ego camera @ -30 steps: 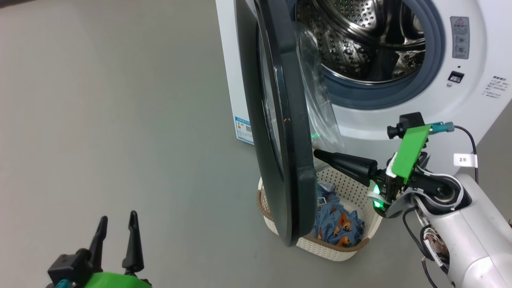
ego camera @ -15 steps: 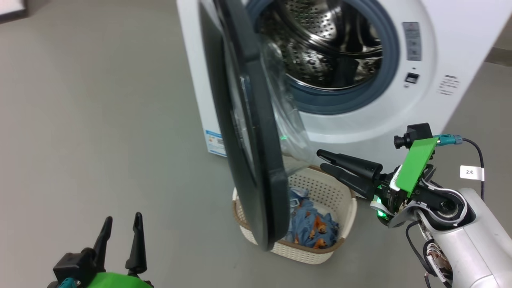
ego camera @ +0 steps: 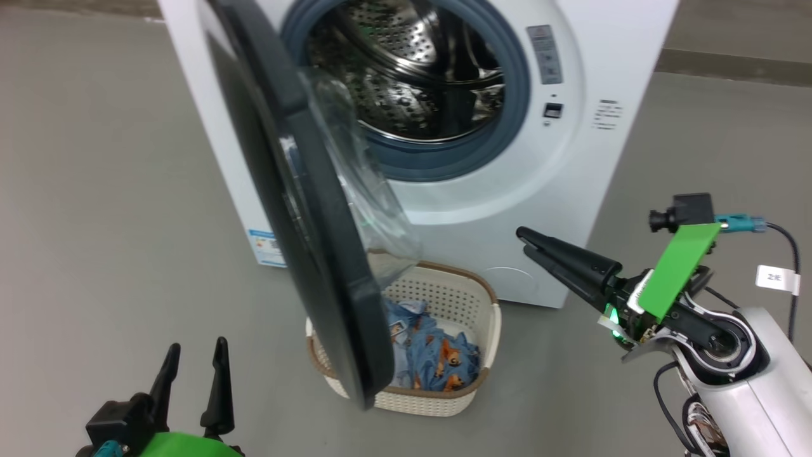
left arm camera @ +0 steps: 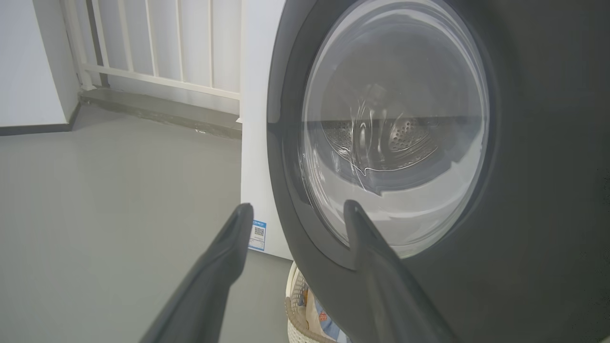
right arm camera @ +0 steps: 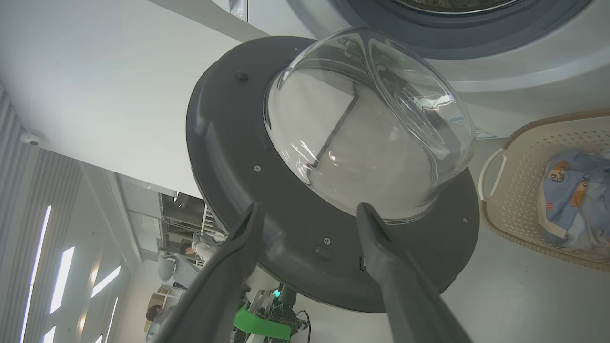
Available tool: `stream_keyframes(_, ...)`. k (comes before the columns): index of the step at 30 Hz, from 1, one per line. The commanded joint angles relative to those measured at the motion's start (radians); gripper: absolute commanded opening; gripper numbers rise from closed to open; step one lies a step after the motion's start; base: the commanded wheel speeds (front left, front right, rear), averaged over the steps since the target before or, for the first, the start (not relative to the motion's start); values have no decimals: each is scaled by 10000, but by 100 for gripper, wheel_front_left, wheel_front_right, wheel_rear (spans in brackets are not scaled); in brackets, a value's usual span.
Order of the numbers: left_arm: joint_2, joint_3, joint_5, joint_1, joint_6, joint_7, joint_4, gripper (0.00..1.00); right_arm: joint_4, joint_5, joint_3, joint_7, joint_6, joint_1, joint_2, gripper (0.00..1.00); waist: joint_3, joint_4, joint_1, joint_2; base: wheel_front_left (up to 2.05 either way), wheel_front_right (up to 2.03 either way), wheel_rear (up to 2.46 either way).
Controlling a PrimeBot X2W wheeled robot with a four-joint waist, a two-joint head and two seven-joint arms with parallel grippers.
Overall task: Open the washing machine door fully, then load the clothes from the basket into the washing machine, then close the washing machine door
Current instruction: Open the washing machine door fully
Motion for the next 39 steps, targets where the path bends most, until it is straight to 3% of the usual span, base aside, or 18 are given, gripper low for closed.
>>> stream_keyframes(1, 188, 280, -102, -413, -22, -25, -256, 100, -507, -193, 26, -256, 48, 49, -99, 100, 23, -499, 0, 0, 0, 0, 0)
stream_keyframes(10, 178, 232, -109, -413, 52, -45, -384, 100, -2078, -998, -100, -1902, 48, 830, -410, 100, 78, -1280, 0, 0, 0, 0, 0)
stream_keyframes(20, 135, 195, -144, -269, 115, -62, -477, 100, -2947, -3091, 268, -5074, 48, 1944, -1440, 100, -9, -1703, 0, 0, 0, 0, 0)
stream_keyframes(24, 136, 185, -140, -213, 124, -68, -536, 100, -2757, -4239, 872, -6796, 48, 2208, -2066, 100, -76, -1877, 0, 0, 0, 0, 0)
stream_keyframes(30, 142, 177, -136, -111, 152, -71, -632, 100, -2122, -5388, 1447, -8266, 48, 2386, -2574, 100, -135, -2024, 0, 0, 0, 0, 0)
stream_keyframes(39, 171, 187, -173, 1, 210, -74, -754, 100, -705, -6875, 1008, -9347, 48, 2502, -2378, 100, -173, -2237, 0, 0, 0, 0, 0)
